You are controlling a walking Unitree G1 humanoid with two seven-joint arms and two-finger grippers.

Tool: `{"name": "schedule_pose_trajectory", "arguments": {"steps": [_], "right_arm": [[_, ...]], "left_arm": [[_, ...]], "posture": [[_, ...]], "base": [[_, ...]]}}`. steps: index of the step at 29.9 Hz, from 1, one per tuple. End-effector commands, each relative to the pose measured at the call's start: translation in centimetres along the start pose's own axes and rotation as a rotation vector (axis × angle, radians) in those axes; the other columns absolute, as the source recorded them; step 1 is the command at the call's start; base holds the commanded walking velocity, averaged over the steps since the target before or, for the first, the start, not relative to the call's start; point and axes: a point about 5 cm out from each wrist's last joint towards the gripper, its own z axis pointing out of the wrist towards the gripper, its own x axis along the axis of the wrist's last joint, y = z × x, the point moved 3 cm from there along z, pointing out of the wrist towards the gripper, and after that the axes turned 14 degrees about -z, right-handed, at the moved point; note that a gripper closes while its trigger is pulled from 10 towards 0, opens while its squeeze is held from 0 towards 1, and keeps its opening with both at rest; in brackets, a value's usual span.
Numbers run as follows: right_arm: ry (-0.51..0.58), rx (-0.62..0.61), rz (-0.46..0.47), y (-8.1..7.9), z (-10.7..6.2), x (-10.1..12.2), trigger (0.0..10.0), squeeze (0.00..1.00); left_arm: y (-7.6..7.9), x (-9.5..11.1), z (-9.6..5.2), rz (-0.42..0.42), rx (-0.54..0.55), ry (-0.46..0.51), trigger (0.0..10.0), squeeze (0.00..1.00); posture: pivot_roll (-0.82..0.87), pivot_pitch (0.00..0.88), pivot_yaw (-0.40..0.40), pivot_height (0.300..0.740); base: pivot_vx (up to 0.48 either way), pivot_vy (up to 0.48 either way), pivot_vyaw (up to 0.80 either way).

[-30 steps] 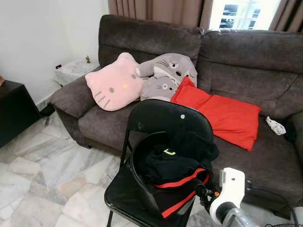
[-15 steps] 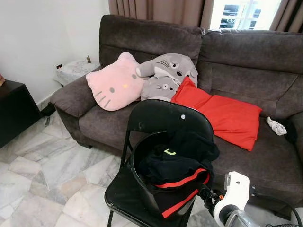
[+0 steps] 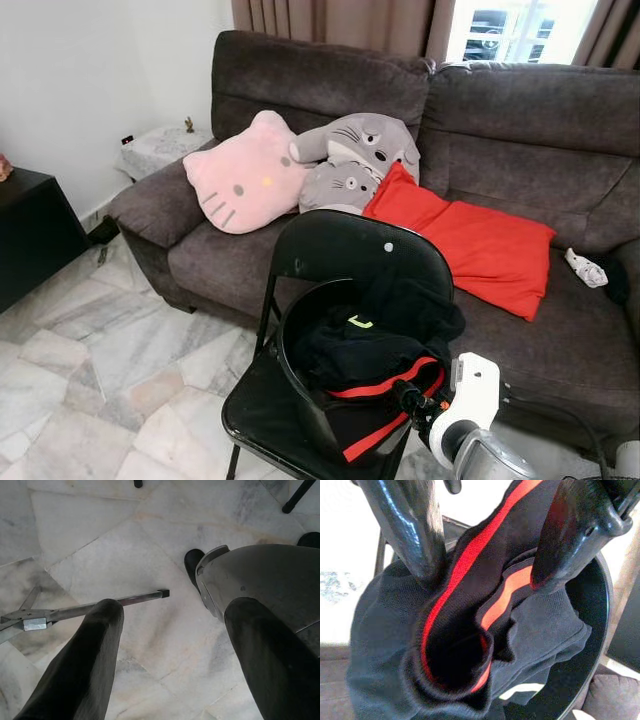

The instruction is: Hang hanger

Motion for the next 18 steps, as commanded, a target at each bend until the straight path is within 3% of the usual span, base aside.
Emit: {"name": "schedule_pose_trajectory", "arguments": {"steps": [1,7,9,10,11,12,13,15,16,17,18], "right_arm": [[0.057,0.089,0.070,-2.93,0.67,1.60,10.0,0.00],[0.039,0.090,0.071,-3.27,1.05,1.34,9.6,0.00],[0.034,0.068,0.079,-3.04,1.11,1.20,7.0,0.00],[0.032,0.050,0.088,-2.79,1.18,1.14,4.4,0.00],[0.031,0.032,0.096,-2.49,1.28,1.10,1.1,0.00],[0.032,0.031,0.096,-2.44,1.30,1.11,1.1,0.00],[0.034,0.034,0.095,-2.43,1.32,1.14,0.1,0.00],[0.037,0.038,0.093,-2.44,1.35,1.22,0.5,0.00],[0.037,0.038,0.093,-2.45,1.36,1.23,2.2,0.00],[0.037,0.039,0.093,-2.46,1.37,1.24,4.2,0.00],[0.035,0.038,0.093,-2.47,1.44,1.22,10.0,0.00]], "left_arm": [[0.05,-0.62,-0.07,-0.005,0.003,-0.019,10.0,0.00],[0.07,-0.70,-0.08,-0.004,0.001,-0.021,10.0,0.00],[0.06,-0.71,-0.08,-0.003,0.001,-0.021,10.0,0.00],[0.06,-0.72,-0.08,-0.003,0.001,-0.021,10.0,0.00],[0.07,-0.72,-0.09,-0.002,0.001,-0.021,10.0,0.00],[0.06,-0.73,-0.09,-0.002,0.001,-0.021,10.0,0.00],[0.06,-0.73,-0.09,-0.002,0.001,-0.021,10.0,0.00],[0.06,-0.74,-0.09,0.000,0.000,-0.022,10.0,0.00],[0.06,-0.74,-0.09,0.000,0.000,-0.023,10.0,0.00],[0.07,-0.75,-0.09,0.000,0.000,-0.023,10.0,0.00],[0.07,-0.75,-0.09,0.000,-0.001,-0.023,10.0,0.00]], "posture": [[-0.08,0.000,0.023,0.740],[-0.07,0.000,0.021,0.740],[-0.07,0.000,0.021,0.740],[-0.07,0.000,0.021,0.740],[-0.07,0.000,0.022,0.740],[-0.07,0.000,0.023,0.740],[-0.07,0.000,0.023,0.740],[-0.07,0.000,0.023,0.740],[-0.07,0.000,0.023,0.740],[-0.07,0.000,0.023,0.740],[-0.07,0.000,0.023,0.740]], "base": [[0.000,0.000,0.00],[0.000,0.000,0.00],[0.000,0.000,0.00],[0.000,0.000,0.00],[0.000,0.000,0.00],[0.000,0.000,0.00],[0.000,0.000,0.00],[0.000,0.000,0.00],[0.000,0.000,0.00],[0.000,0.000,0.00],[0.000,0.000,0.00]]}}
